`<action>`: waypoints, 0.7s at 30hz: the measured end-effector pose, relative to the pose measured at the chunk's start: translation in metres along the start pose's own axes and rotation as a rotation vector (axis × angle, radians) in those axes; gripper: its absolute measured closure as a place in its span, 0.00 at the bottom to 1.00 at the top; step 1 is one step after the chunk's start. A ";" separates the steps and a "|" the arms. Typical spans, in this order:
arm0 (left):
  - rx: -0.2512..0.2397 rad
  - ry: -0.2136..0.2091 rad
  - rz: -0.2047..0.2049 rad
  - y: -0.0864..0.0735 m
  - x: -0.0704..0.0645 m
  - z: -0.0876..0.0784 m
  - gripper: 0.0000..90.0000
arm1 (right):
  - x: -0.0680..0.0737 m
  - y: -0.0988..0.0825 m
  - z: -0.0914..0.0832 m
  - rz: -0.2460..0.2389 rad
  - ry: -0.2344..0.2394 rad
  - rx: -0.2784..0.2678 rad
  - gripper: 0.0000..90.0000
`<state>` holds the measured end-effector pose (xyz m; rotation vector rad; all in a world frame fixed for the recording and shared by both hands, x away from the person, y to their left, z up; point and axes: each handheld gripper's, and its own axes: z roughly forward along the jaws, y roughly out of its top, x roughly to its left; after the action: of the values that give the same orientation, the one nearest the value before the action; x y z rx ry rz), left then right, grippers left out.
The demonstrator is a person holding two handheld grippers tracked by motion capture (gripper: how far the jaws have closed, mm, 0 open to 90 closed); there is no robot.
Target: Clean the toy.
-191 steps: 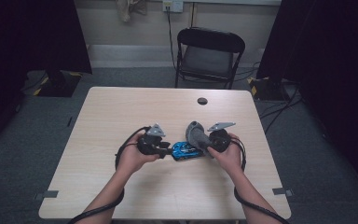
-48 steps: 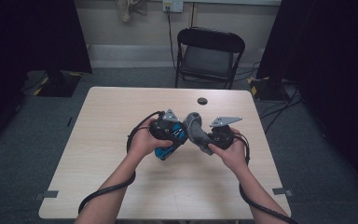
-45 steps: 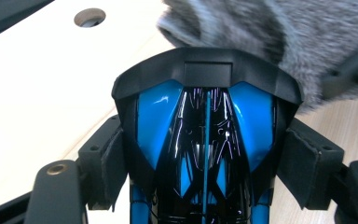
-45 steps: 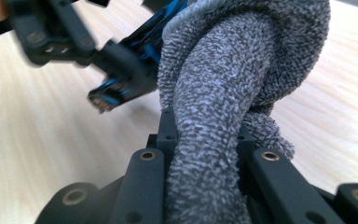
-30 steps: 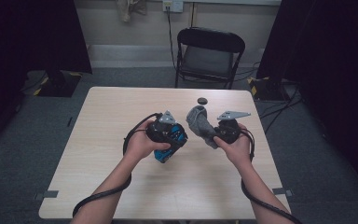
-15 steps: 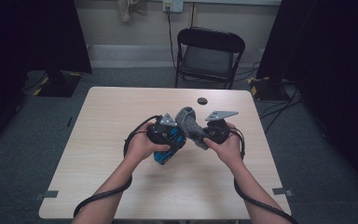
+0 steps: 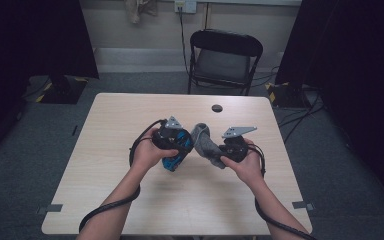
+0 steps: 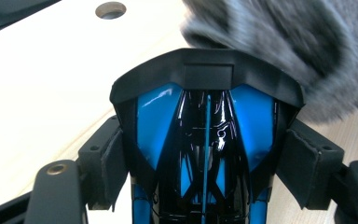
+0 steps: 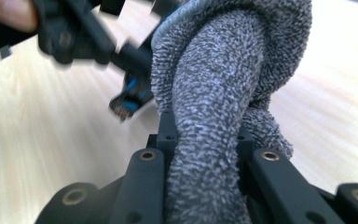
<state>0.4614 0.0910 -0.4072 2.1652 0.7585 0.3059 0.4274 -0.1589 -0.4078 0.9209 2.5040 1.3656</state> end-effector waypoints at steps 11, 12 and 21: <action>-0.002 -0.060 0.047 0.005 -0.017 -0.002 0.28 | -0.011 0.014 -0.007 0.041 -0.100 -0.061 0.82; -0.001 -0.057 0.047 0.006 -0.018 -0.002 0.28 | -0.009 0.017 -0.005 0.033 -0.094 -0.059 0.82; 0.016 -0.023 0.023 -0.001 -0.004 -0.001 0.28 | -0.001 0.013 -0.001 -0.044 -0.040 -0.033 0.82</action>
<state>0.4578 0.0895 -0.4069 2.1897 0.7259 0.2874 0.4330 -0.1550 -0.3971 0.8726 2.4497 1.3577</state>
